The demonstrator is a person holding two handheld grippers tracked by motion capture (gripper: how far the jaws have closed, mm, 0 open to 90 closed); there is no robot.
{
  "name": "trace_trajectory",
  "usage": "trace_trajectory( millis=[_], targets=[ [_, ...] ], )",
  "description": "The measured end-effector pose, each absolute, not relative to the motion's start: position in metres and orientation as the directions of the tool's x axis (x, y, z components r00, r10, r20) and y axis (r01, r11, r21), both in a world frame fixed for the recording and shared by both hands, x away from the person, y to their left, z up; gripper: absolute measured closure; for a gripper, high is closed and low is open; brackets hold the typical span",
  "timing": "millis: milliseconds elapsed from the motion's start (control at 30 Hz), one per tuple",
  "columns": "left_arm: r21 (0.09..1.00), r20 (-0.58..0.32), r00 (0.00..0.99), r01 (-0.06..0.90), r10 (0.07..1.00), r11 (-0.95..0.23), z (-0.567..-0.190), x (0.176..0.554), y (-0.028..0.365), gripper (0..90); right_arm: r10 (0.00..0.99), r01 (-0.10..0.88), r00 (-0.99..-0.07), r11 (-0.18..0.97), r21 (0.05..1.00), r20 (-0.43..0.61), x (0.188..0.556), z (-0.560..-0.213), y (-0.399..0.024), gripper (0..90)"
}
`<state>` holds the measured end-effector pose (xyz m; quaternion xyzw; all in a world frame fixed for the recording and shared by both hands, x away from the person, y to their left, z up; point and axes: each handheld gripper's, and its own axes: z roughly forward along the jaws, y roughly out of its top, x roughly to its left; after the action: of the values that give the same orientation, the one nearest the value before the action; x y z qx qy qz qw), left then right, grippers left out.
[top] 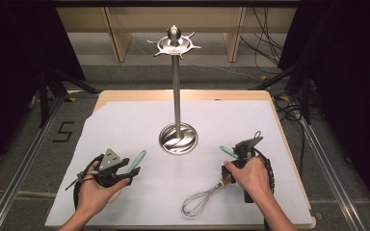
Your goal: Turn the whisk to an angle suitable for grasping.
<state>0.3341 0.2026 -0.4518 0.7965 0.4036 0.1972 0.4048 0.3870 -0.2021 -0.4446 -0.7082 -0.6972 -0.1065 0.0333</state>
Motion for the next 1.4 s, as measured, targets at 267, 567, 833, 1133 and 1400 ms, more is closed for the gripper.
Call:
trace_trajectory(
  millis=[267, 567, 833, 1133, 1400],
  targets=[
    [0.805, -0.009, 0.592, 0.483, 0.806, -0.346, -0.452, 0.334, 0.202, 45.8, 0.985, 0.990, 0.019, -0.043, 0.137, 0.173, 0.393, -0.456, -0.200, 30.7],
    [0.800, -0.010, 0.601, 0.484, 0.799, -0.354, -0.452, 0.334, 0.202, 45.7, 0.991, 0.990, -0.089, 0.076, 0.121, 0.099, 0.393, -0.457, -0.191, 39.1],
    [0.801, -0.008, 0.595, 0.484, 0.803, -0.351, -0.452, 0.334, 0.201, 45.7, 0.986, 0.983, -0.162, 0.157, 0.097, 0.038, 0.398, -0.453, -0.192, 63.4],
    [0.815, -0.024, 0.598, 0.476, 0.801, -0.330, -0.452, 0.334, 0.200, 45.9, 0.974, 0.972, -0.195, 0.176, 0.153, 0.119, 0.394, -0.448, -0.189, 68.2],
    [0.840, -0.084, 0.631, 0.462, 0.771, -0.286, -0.447, 0.335, 0.194, 44.5, 0.931, 0.902, -0.332, 0.266, 0.341, 0.153, 0.381, -0.425, -0.181, 68.2]
  ],
)
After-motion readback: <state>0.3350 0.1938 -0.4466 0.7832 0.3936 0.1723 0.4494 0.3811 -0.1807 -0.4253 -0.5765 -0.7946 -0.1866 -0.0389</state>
